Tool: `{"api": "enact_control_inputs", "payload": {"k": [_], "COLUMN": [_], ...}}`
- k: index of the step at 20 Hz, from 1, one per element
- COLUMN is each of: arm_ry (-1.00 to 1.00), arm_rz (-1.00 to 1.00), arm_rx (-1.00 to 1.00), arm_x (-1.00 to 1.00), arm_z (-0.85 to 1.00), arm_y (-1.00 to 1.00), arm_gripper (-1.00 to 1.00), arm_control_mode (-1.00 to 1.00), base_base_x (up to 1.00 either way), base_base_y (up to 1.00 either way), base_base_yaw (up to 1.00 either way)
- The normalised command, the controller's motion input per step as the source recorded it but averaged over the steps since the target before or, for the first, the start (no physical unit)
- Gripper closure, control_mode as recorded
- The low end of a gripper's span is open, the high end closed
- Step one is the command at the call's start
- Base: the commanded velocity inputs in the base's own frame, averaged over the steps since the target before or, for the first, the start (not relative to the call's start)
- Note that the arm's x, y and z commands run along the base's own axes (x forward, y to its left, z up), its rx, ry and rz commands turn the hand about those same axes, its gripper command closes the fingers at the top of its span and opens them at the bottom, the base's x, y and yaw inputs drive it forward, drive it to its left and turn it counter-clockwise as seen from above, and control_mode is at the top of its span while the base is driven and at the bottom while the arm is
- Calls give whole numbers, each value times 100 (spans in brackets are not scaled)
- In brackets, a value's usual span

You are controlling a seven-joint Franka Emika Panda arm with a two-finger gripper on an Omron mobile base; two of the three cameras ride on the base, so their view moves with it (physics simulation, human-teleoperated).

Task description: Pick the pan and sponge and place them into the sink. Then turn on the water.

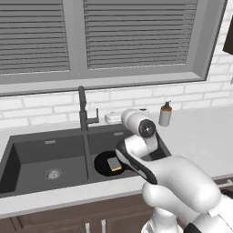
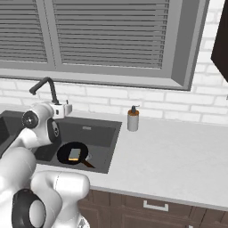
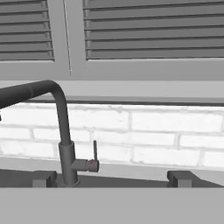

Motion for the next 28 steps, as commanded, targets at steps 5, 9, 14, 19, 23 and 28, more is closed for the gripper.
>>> {"api": "enact_control_inputs", "payload": {"k": [5,9,14,19,23,28], "arm_ry": [0,0,0,0,0,0], "arm_rz": [0,0,0,0,0,0], "arm_rx": [0,0,0,0,0,0], "arm_x": [20,16,18,18,20,15], "arm_z": [0,0,0,0,0,0], "arm_y": [0,0,0,0,0,0], "arm_gripper": [-100,-100,-100,-100,-100,-100], "arm_control_mode": [-100,-100,-100,-100,-100,-100], "base_base_x": [0,0,0,0,0,0], "base_base_y": [0,0,0,0,0,0], "base_base_yaw": [0,0,0,0,0,0]}}
